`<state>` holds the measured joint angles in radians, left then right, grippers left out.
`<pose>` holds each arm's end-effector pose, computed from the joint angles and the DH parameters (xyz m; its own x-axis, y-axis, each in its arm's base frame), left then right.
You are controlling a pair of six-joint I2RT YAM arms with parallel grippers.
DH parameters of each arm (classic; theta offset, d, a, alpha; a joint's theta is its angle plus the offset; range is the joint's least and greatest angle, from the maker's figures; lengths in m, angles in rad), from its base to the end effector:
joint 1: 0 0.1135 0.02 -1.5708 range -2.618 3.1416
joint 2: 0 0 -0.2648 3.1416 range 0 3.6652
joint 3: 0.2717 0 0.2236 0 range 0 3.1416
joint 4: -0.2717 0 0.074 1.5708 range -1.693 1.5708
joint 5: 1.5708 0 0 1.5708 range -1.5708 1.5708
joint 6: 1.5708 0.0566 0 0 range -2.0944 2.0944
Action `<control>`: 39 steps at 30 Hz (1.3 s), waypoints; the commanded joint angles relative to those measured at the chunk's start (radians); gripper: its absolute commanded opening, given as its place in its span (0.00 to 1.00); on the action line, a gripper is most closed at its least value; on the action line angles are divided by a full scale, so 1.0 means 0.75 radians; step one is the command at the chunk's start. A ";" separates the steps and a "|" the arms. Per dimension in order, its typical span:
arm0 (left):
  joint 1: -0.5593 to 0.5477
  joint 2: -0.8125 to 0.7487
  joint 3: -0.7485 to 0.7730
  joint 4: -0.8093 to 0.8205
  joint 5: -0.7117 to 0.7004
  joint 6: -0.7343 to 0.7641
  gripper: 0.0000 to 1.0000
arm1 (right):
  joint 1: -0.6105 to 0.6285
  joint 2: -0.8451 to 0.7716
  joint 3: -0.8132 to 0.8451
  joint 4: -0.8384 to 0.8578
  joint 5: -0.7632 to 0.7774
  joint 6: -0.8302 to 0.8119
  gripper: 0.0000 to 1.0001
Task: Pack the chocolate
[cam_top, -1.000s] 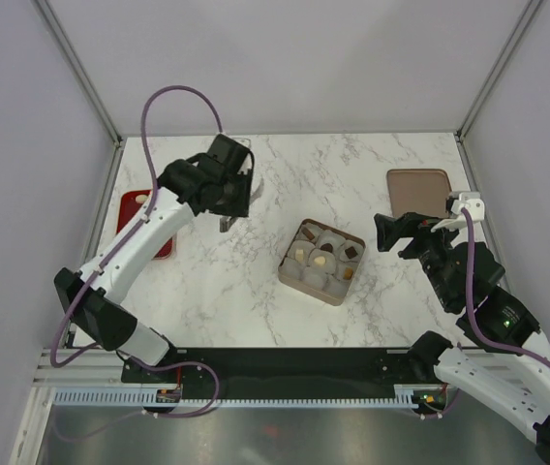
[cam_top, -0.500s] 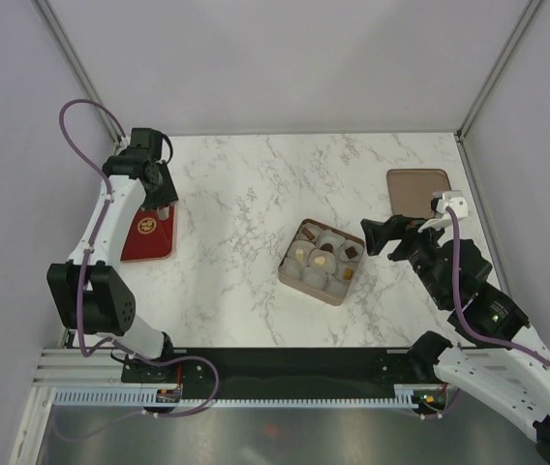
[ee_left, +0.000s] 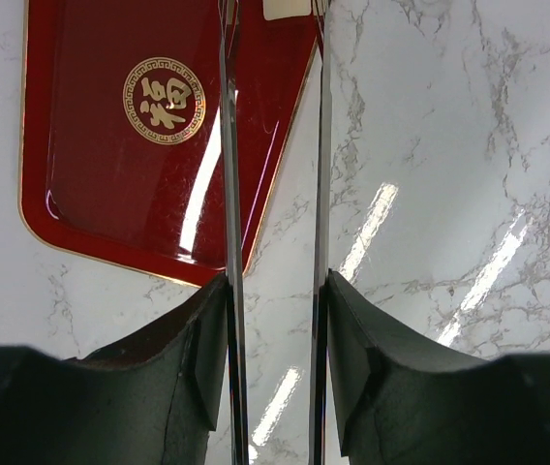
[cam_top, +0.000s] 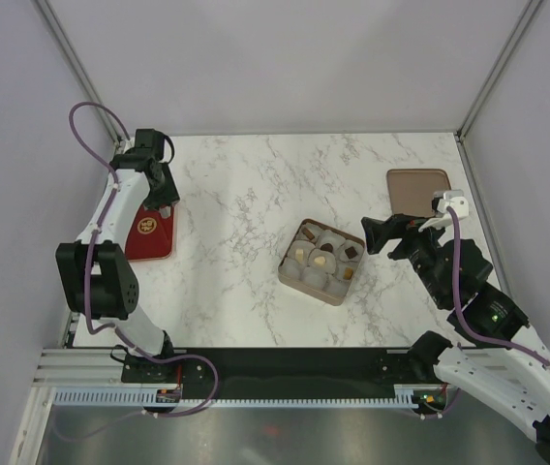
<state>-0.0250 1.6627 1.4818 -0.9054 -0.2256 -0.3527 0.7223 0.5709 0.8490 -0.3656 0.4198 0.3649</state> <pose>0.3274 0.0045 0.2832 -0.8026 -0.3167 -0.5055 -0.3804 0.9245 0.0249 0.1001 0.0574 0.3624 -0.1680 0.2863 -0.9433 -0.2560 0.9114 0.3222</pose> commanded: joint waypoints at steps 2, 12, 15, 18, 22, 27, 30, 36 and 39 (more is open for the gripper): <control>0.011 0.025 -0.004 0.078 0.010 0.049 0.49 | -0.002 0.008 -0.003 0.050 0.017 -0.018 0.95; 0.021 0.064 -0.020 0.091 0.006 0.043 0.49 | -0.002 0.008 -0.011 0.052 0.025 -0.022 0.95; 0.029 0.066 -0.033 0.088 0.010 0.035 0.49 | -0.002 0.006 -0.011 0.052 0.029 -0.024 0.95; 0.029 0.070 -0.041 0.086 0.008 0.033 0.49 | -0.002 0.004 -0.013 0.052 0.033 -0.026 0.95; 0.070 0.072 -0.049 0.070 0.010 0.022 0.49 | 0.000 -0.002 -0.013 0.050 0.031 -0.026 0.95; 0.074 0.055 -0.047 0.023 -0.014 -0.004 0.49 | -0.002 -0.006 -0.015 0.052 0.040 -0.028 0.95; 0.074 0.039 -0.051 0.013 -0.002 -0.010 0.49 | -0.002 -0.006 -0.015 0.052 0.040 -0.024 0.95; 0.076 0.060 -0.051 0.047 0.051 0.033 0.49 | 0.000 0.002 -0.011 0.056 0.035 -0.026 0.95; 0.080 0.080 -0.051 0.056 0.070 0.043 0.49 | -0.002 -0.004 -0.013 0.054 0.037 -0.024 0.95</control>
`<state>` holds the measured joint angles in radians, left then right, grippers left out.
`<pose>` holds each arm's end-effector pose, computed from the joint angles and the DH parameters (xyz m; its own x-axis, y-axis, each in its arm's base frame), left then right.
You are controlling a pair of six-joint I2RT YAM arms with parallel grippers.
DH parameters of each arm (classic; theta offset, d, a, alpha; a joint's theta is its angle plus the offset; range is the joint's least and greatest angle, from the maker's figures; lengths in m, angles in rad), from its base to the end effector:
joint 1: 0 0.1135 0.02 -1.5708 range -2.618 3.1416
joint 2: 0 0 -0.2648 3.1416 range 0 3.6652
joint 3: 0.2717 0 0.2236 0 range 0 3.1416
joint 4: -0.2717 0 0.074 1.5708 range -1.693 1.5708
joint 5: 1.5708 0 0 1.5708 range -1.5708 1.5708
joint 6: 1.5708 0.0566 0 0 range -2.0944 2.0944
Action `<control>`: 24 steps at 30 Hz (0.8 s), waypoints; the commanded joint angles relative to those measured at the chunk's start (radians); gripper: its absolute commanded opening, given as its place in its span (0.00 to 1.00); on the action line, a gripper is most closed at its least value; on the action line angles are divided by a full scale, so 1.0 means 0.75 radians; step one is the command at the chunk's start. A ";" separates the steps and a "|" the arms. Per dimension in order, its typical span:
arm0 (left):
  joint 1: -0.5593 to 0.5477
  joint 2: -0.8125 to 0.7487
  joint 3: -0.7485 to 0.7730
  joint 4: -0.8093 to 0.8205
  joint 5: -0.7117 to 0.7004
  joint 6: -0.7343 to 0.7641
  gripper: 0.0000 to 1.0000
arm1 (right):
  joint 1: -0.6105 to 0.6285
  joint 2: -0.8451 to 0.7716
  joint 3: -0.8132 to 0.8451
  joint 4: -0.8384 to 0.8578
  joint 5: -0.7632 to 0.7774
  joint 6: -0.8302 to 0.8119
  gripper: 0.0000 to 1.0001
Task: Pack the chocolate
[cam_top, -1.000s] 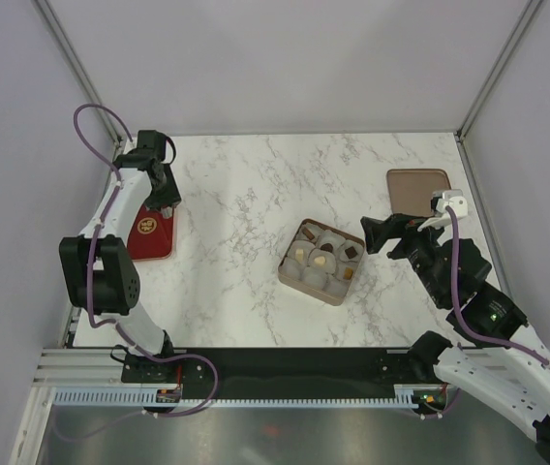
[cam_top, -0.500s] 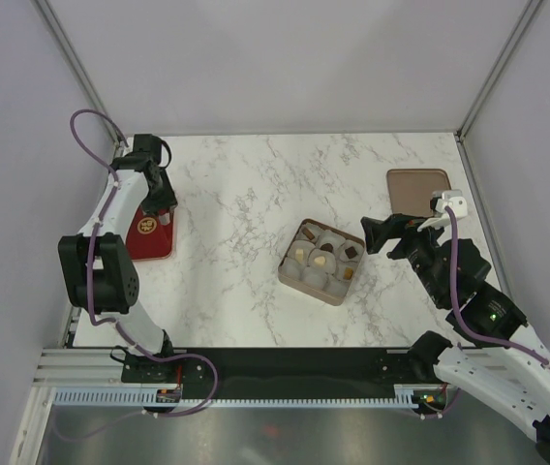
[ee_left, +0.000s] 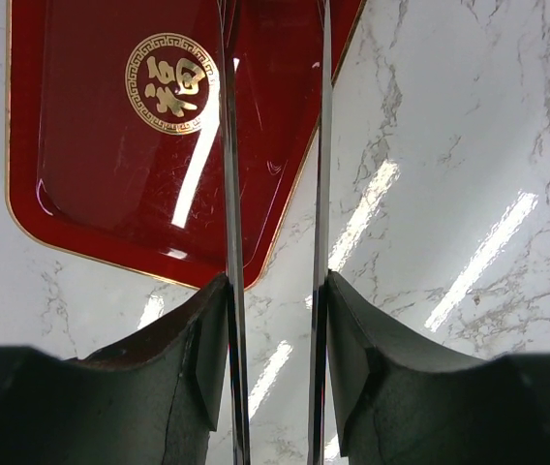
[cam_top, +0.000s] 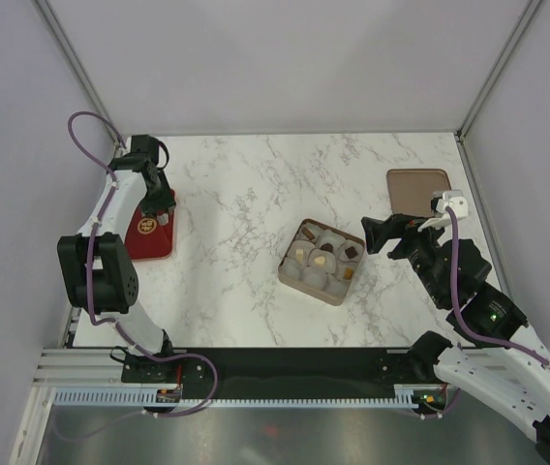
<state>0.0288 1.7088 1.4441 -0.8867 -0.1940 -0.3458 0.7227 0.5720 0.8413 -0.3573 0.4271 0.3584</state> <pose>0.3323 0.0205 0.2590 -0.8227 -0.3564 -0.4428 -0.4098 0.9117 0.0276 0.1010 0.0578 0.3610 -0.1643 0.2808 -0.9456 -0.2508 0.9152 0.3153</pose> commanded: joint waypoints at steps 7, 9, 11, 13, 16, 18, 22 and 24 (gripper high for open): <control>0.009 0.023 0.003 0.029 0.025 0.042 0.46 | -0.002 -0.008 -0.005 0.043 0.034 -0.018 0.95; 0.007 0.006 0.005 0.008 0.007 0.042 0.43 | -0.002 -0.008 -0.001 0.045 0.036 -0.020 0.95; 0.009 -0.008 0.016 -0.016 -0.019 0.046 0.38 | -0.002 -0.004 0.001 0.043 0.032 -0.020 0.95; 0.009 -0.026 0.032 -0.057 -0.040 0.052 0.37 | -0.002 -0.006 0.005 0.043 0.028 -0.020 0.95; 0.009 -0.047 0.054 -0.114 -0.056 0.058 0.36 | -0.002 -0.006 0.007 0.043 0.026 -0.016 0.95; 0.009 -0.081 0.052 -0.135 -0.062 0.060 0.36 | -0.002 -0.004 0.011 0.041 0.024 -0.014 0.95; 0.009 -0.171 0.061 -0.172 -0.054 0.074 0.33 | -0.004 -0.004 0.028 0.026 0.022 -0.012 0.95; 0.005 -0.208 0.073 -0.190 0.005 0.087 0.31 | -0.002 -0.002 0.036 0.022 0.028 -0.014 0.95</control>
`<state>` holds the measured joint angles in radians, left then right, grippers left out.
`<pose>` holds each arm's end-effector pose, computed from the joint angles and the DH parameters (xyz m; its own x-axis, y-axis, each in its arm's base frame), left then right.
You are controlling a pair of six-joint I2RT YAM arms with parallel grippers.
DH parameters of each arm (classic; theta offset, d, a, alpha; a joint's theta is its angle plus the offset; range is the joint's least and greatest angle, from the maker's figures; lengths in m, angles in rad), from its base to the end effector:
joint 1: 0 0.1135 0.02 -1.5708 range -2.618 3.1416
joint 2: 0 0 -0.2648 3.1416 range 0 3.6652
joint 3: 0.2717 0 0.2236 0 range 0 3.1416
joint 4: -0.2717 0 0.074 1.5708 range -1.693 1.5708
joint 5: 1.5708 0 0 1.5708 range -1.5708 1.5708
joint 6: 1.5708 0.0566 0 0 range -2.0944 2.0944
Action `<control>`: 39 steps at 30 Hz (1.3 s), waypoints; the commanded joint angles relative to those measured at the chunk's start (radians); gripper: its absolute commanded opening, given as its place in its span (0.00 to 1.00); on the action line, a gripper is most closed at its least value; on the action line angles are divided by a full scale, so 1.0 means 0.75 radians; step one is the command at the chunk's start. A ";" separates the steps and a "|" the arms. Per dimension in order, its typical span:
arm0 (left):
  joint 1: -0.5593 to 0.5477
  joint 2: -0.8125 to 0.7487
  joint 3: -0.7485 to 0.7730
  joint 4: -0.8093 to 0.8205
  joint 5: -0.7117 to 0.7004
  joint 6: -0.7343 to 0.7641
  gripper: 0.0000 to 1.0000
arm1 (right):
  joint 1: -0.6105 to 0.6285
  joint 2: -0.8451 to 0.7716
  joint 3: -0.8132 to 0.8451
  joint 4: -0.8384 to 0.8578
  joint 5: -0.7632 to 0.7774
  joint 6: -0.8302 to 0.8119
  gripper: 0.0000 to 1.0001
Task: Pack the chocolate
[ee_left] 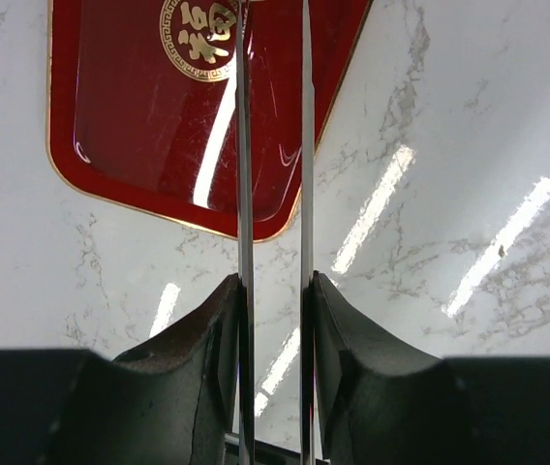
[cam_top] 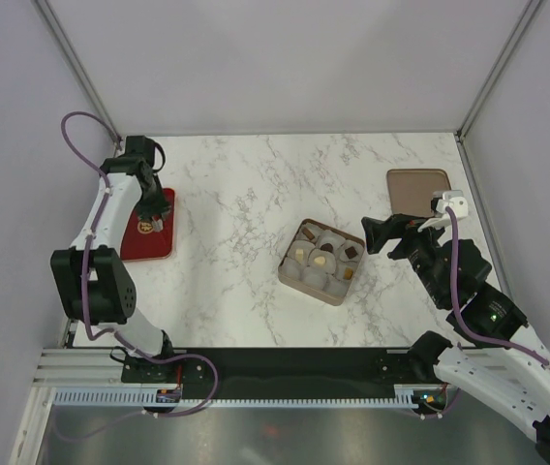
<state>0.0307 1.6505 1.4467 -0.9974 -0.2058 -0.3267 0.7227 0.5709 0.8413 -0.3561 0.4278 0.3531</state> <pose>0.3104 0.0211 0.2720 -0.8494 -0.3404 -0.4033 -0.3974 0.9154 0.0645 0.1009 0.0576 0.3612 -0.1611 0.2774 -0.9471 -0.2516 0.9164 0.3112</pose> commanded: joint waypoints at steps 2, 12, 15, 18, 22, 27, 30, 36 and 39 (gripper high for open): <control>-0.008 -0.196 0.079 -0.051 0.129 0.082 0.31 | -0.002 0.002 0.040 0.011 0.035 -0.013 0.95; -0.488 -0.401 0.118 -0.055 0.368 0.027 0.29 | -0.002 -0.021 0.069 -0.041 0.133 -0.013 0.95; -0.713 -0.415 0.112 -0.051 0.381 -0.022 0.29 | -0.002 -0.027 0.085 -0.065 0.176 -0.019 0.95; -0.906 -0.427 0.084 -0.020 0.391 -0.082 0.29 | -0.002 -0.029 0.103 -0.094 0.219 -0.029 0.95; -1.100 -0.403 0.041 0.013 0.387 -0.125 0.29 | -0.002 -0.039 0.105 -0.116 0.262 -0.037 0.95; -1.264 -0.360 -0.037 0.062 0.375 -0.196 0.29 | -0.002 -0.041 0.118 -0.135 0.270 -0.025 0.95; -1.356 -0.331 -0.055 0.068 0.352 -0.237 0.29 | -0.002 -0.035 0.126 -0.143 0.272 -0.029 0.95; -1.452 -0.270 -0.037 0.096 0.348 -0.262 0.29 | -0.002 -0.023 0.128 -0.149 0.270 -0.027 0.95; -1.471 -0.245 -0.025 0.099 0.364 -0.268 0.29 | -0.002 -0.023 0.130 -0.149 0.268 -0.029 0.95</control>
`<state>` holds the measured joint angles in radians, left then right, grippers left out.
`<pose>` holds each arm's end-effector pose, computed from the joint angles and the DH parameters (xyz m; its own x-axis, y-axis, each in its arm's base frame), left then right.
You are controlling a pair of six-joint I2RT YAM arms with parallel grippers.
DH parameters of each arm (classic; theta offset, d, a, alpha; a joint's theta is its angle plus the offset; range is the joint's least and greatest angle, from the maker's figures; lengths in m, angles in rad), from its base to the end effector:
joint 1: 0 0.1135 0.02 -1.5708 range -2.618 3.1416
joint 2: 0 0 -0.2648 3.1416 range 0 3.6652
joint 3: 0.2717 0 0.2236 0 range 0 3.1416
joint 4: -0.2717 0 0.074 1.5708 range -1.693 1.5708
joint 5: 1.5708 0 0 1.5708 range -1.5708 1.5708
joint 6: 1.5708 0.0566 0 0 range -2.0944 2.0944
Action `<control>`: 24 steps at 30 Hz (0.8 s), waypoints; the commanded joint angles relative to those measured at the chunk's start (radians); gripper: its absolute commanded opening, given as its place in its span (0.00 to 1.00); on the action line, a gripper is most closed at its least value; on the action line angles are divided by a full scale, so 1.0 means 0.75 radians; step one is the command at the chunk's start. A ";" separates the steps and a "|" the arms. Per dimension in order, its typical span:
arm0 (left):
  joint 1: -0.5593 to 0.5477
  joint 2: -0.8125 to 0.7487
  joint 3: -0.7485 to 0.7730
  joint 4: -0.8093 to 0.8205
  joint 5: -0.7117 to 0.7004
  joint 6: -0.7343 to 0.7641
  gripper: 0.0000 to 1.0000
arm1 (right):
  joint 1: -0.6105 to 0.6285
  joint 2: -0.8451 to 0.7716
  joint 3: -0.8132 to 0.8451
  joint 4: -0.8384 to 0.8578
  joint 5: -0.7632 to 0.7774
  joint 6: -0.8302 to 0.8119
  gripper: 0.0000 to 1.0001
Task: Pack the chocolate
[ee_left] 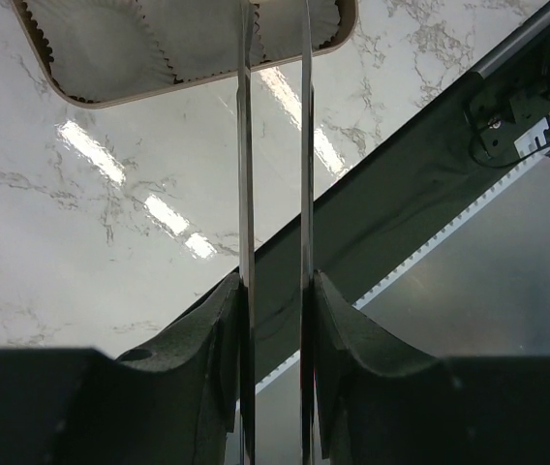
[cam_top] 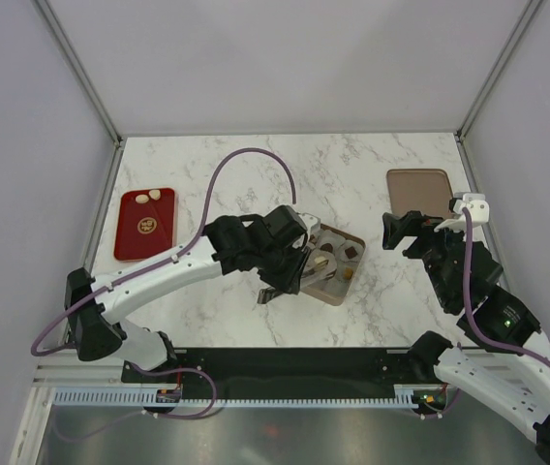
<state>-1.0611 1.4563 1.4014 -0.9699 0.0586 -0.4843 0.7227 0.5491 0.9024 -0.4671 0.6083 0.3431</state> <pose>0.1317 -0.2424 0.3131 -0.7816 0.4458 -0.4363 0.5902 0.7549 -0.2861 0.0927 0.0387 0.3689 -0.1195 0.2627 -0.9575 -0.0814 0.9585 0.2731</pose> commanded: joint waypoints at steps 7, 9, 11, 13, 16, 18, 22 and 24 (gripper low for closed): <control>-0.033 0.030 0.023 0.064 0.034 -0.078 0.31 | -0.002 0.004 0.055 -0.001 0.030 -0.020 0.95; -0.039 0.040 0.023 0.072 0.036 -0.082 0.31 | -0.002 0.000 0.049 -0.001 0.032 -0.022 0.95; -0.052 0.063 0.032 0.080 0.049 -0.086 0.31 | -0.002 0.000 0.044 -0.001 0.034 -0.022 0.95; -0.064 0.081 0.040 0.078 0.057 -0.084 0.31 | -0.002 -0.002 0.047 -0.001 0.034 -0.022 0.95; -0.078 0.100 0.044 0.078 0.061 -0.084 0.31 | -0.002 -0.002 0.049 -0.001 0.036 -0.020 0.95; -0.080 0.102 0.042 0.078 0.061 -0.087 0.31 | -0.002 -0.006 0.051 -0.003 0.034 -0.022 0.95; -0.080 0.097 0.038 0.078 0.049 -0.093 0.34 | -0.004 -0.012 0.051 -0.001 0.034 -0.020 0.95; -0.080 0.100 0.040 0.078 0.047 -0.093 0.35 | -0.002 -0.014 0.049 -0.001 0.034 -0.020 0.95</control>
<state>-1.1149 1.5402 1.4014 -0.9405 0.0849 -0.5228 0.7223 0.5499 0.9024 -0.4725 0.6094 0.3428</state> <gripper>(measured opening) 0.381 0.948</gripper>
